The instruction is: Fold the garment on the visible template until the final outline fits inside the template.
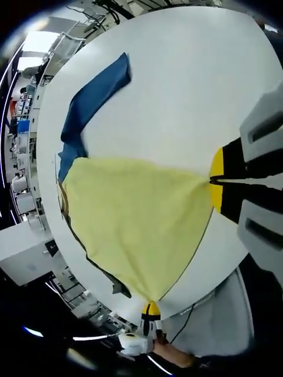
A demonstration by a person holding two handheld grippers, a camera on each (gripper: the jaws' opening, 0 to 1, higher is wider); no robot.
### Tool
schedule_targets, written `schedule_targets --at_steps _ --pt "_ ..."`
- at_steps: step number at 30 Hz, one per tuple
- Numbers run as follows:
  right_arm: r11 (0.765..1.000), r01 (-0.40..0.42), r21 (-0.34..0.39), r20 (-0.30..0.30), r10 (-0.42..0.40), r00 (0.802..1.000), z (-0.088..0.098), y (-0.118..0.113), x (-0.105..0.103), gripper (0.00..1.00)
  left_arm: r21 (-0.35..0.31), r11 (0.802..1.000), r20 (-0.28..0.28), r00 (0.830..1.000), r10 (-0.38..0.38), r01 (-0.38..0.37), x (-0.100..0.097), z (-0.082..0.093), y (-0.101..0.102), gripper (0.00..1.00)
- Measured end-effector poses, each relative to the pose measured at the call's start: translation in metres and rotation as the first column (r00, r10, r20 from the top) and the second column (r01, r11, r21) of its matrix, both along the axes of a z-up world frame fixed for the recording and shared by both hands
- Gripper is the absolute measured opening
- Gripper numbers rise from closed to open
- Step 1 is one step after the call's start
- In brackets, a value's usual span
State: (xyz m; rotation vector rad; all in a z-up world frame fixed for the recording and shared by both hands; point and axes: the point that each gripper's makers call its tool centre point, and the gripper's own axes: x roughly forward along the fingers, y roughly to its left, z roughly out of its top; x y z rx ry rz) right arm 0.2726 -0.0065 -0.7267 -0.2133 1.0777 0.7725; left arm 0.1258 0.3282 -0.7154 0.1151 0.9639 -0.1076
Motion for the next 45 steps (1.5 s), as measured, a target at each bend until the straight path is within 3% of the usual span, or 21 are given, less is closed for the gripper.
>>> schedule_targets --at_steps 26,29,35,37,40,45 --pt "1.0 -0.003 -0.012 0.0 0.003 1.0 -0.004 -0.001 -0.005 0.0 -0.081 0.992 -0.001 0.996 0.094 -0.094 -0.01 -0.008 0.001 0.04" --pt "1.0 0.014 0.021 0.001 -0.014 1.0 -0.001 0.003 -0.004 0.07 -0.089 0.99 0.012 0.994 0.112 -0.111 -0.01 -0.005 0.003 0.11" --pt "0.997 0.049 0.056 0.045 -0.052 0.998 0.013 0.005 0.007 0.32 -0.088 0.987 0.03 0.99 0.136 -0.133 -0.008 0.002 0.006 0.28" --pt "0.995 0.065 0.08 0.057 -0.069 0.996 0.019 0.006 0.012 0.4 -0.121 0.98 0.047 0.985 0.166 -0.159 -0.005 0.007 0.005 0.36" --pt "0.989 0.094 0.116 0.059 -0.101 0.993 0.027 0.007 0.017 0.48 -0.173 0.969 0.066 0.979 0.193 -0.179 0.0 0.017 0.004 0.44" --pt "0.98 0.125 0.155 0.057 -0.135 0.989 0.036 0.005 0.026 0.57 -0.19 0.967 0.097 0.977 0.192 -0.171 0.006 0.031 0.001 0.55"
